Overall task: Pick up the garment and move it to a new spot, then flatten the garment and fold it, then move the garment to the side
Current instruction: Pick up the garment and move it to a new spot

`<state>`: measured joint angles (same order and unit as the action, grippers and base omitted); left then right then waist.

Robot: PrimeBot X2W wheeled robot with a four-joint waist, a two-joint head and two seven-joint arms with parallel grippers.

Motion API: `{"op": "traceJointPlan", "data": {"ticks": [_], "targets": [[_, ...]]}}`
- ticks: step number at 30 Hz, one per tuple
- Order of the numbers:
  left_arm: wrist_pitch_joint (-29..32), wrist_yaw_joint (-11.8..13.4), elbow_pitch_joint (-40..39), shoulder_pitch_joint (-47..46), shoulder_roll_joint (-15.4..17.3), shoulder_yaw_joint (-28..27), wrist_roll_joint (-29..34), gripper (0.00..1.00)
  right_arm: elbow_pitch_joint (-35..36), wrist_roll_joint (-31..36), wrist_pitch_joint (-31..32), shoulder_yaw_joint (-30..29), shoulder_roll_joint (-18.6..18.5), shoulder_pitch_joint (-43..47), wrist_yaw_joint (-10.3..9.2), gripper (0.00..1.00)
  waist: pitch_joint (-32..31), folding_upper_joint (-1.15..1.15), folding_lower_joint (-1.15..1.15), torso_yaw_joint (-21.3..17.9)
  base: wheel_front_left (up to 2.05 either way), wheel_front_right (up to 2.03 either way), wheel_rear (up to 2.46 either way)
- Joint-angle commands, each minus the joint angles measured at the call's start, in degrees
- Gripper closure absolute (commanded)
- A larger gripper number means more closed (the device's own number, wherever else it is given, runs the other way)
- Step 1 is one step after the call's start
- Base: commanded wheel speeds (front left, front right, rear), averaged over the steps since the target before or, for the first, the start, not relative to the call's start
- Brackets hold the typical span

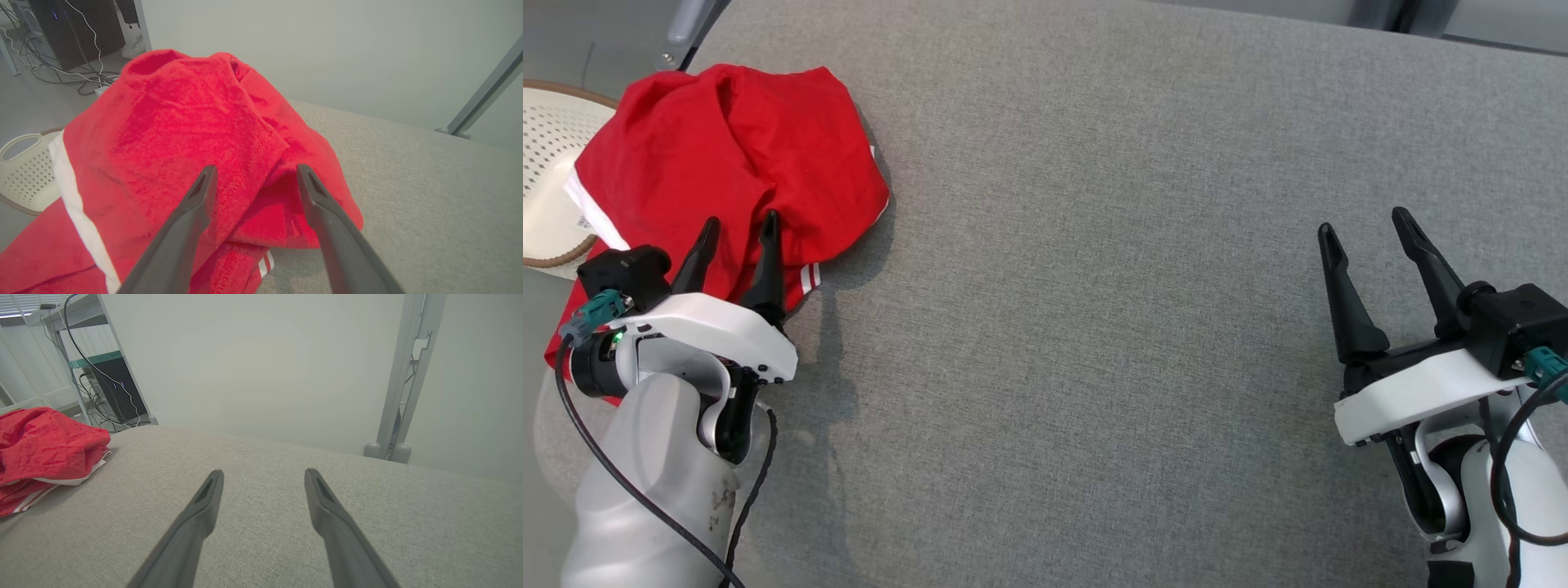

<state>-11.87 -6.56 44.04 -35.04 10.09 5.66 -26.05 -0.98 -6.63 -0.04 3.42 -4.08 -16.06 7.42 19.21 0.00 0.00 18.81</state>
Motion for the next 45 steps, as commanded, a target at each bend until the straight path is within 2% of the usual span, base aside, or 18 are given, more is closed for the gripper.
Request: {"op": "traceJointPlan", "data": {"ticks": [1,7,8,10,16,22,32,40,45], "targets": [[-0.2,-0.3,1.3,-1.4,0.7,0.1,-0.3,0.00,-0.1,-0.2,-0.4,-0.3,-0.3,-0.5,0.13,0.00,1.1,0.00,0.00,-0.7,0.00,0.00,0.00],[0.4,-0.4,8.4,-5.0,1.3,1.1,0.0,0.00,-0.5,-0.5,-0.5,-0.1,-0.1,-1.3,0.13,0.00,2.3,0.00,0.00,-0.7,0.00,0.00,0.00],[0.4,-0.4,10.2,-6.0,1.5,1.3,0.2,0.07,-0.6,-0.5,-0.6,-0.1,-0.1,-1.5,0.13,0.00,2.6,0.00,0.00,-0.6,0.00,0.00,0.00],[-0.1,0.2,11.6,-7.0,2.2,1.6,0.8,1.00,-0.7,-0.4,-0.7,0.0,-0.1,-1.8,0.13,0.00,2.8,0.00,0.00,-0.7,0.00,0.00,0.00],[-1.9,0.5,13.7,-9.1,3.7,1.8,1.5,1.00,-1.1,-0.4,-1.3,-0.5,0.0,-1.9,0.13,0.00,2.3,0.00,0.00,-0.9,0.00,0.00,0.00],[-3.2,1.3,7.3,-8.6,5.4,0.5,2.5,1.00,-2.1,-0.9,-2.4,-1.4,0.3,-0.4,0.13,0.00,-0.5,0.00,0.00,-0.5,0.00,0.00,0.00],[-2.9,5.5,-18.6,2.2,6.9,-1.5,5.9,1.00,-3.6,-2.5,-5.2,-2.2,1.0,2.0,0.13,0.00,-7.5,0.00,0.00,-2.6,0.00,0.00,0.00],[3.6,9.9,-40.7,15.2,6.5,0.0,6.9,1.00,-3.2,-3.4,-5.8,-2.5,1.0,4.4,0.13,0.00,-10.7,0.00,0.00,-6.8,0.00,0.00,0.00],[6.5,10.7,-48.5,19.8,6.0,2.0,7.3,1.00,-2.5,-4.1,-5.8,-2.5,1.0,4.7,0.13,0.00,-10.8,0.00,0.00,-9.5,0.00,0.00,0.00]]}}
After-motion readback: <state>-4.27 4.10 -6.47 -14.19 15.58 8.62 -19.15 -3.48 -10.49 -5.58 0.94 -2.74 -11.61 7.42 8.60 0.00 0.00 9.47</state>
